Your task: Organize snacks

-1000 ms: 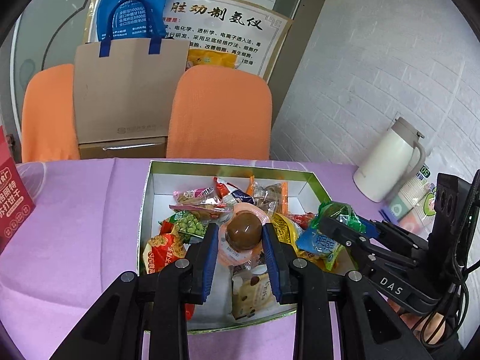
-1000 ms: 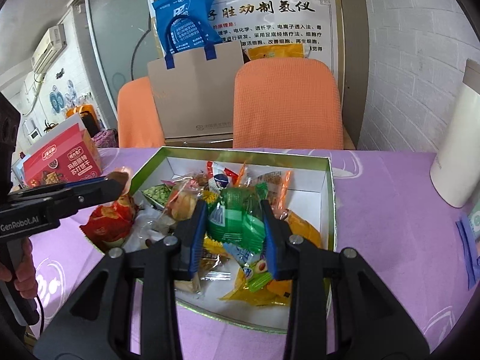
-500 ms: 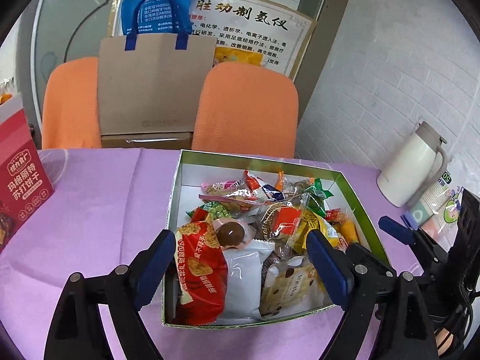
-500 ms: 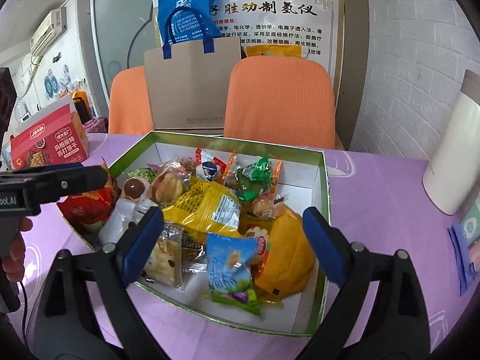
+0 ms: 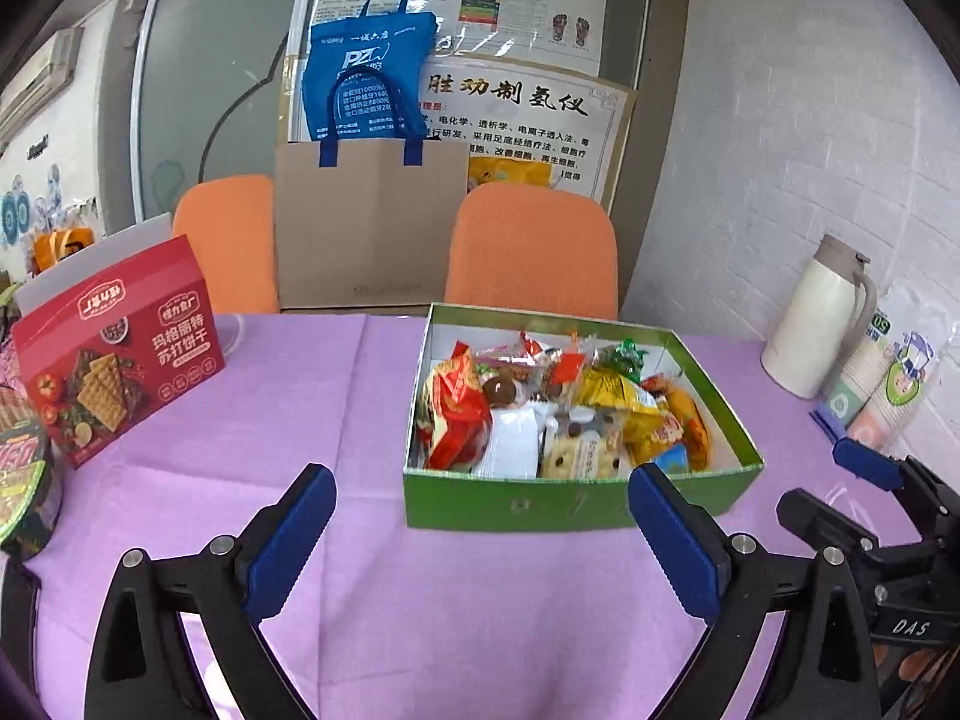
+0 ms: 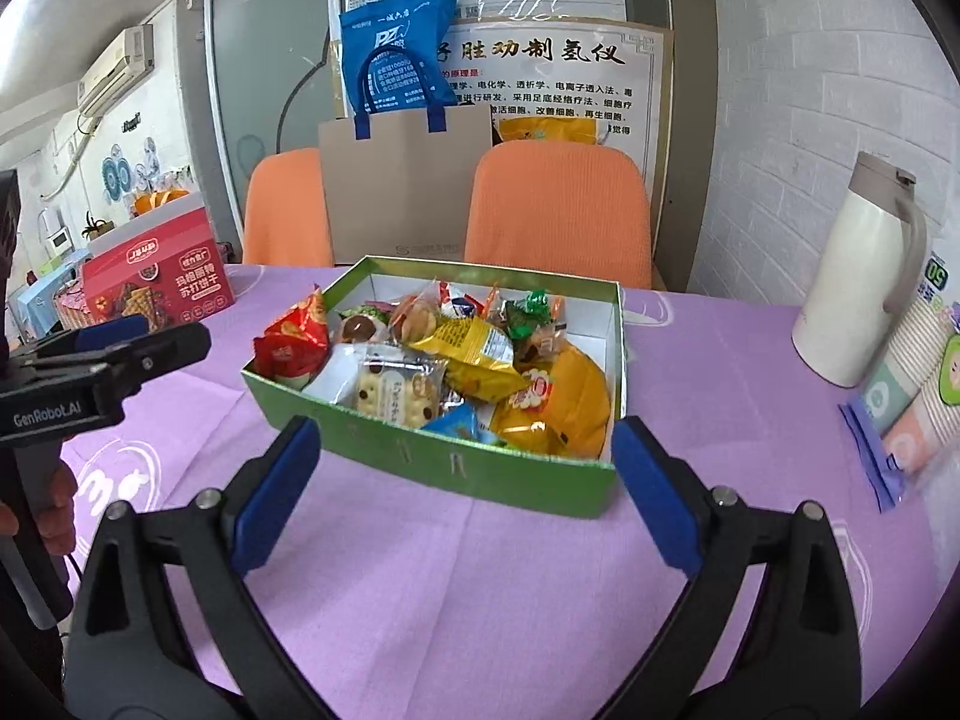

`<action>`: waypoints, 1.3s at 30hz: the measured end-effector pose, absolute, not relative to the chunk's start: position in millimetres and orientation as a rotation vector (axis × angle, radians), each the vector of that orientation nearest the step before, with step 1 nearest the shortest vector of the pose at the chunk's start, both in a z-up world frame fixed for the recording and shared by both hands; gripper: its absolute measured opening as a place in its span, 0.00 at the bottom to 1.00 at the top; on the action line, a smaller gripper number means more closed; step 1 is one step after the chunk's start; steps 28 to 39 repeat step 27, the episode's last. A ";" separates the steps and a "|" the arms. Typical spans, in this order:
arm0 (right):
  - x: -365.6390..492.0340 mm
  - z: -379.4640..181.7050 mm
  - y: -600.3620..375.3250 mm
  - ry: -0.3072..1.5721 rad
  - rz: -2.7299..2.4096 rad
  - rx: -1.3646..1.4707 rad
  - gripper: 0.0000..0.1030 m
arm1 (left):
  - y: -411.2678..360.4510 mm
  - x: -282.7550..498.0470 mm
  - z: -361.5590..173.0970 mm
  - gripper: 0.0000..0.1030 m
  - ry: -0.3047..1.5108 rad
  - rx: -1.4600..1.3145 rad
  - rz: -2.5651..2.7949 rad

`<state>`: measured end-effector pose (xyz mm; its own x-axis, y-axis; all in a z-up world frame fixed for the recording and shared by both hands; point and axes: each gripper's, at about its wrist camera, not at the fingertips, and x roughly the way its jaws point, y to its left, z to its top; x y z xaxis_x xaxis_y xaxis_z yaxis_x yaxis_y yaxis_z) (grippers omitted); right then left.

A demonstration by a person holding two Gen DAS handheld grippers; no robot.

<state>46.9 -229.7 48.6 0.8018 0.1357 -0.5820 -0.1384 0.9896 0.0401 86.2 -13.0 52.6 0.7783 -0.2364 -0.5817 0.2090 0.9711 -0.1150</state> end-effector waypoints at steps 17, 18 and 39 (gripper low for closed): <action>-14.9 11.9 -232.7 0.650 0.002 0.027 0.95 | -37.0 29.5 16.7 0.98 0.697 0.083 -0.221; -15.4 10.8 -233.5 0.653 0.002 0.030 0.95 | -36.6 28.4 16.5 0.98 0.697 0.083 -0.218; -15.5 9.2 -234.9 0.657 -0.007 0.037 0.95 | -28.4 28.3 12.9 0.98 0.708 0.065 -0.204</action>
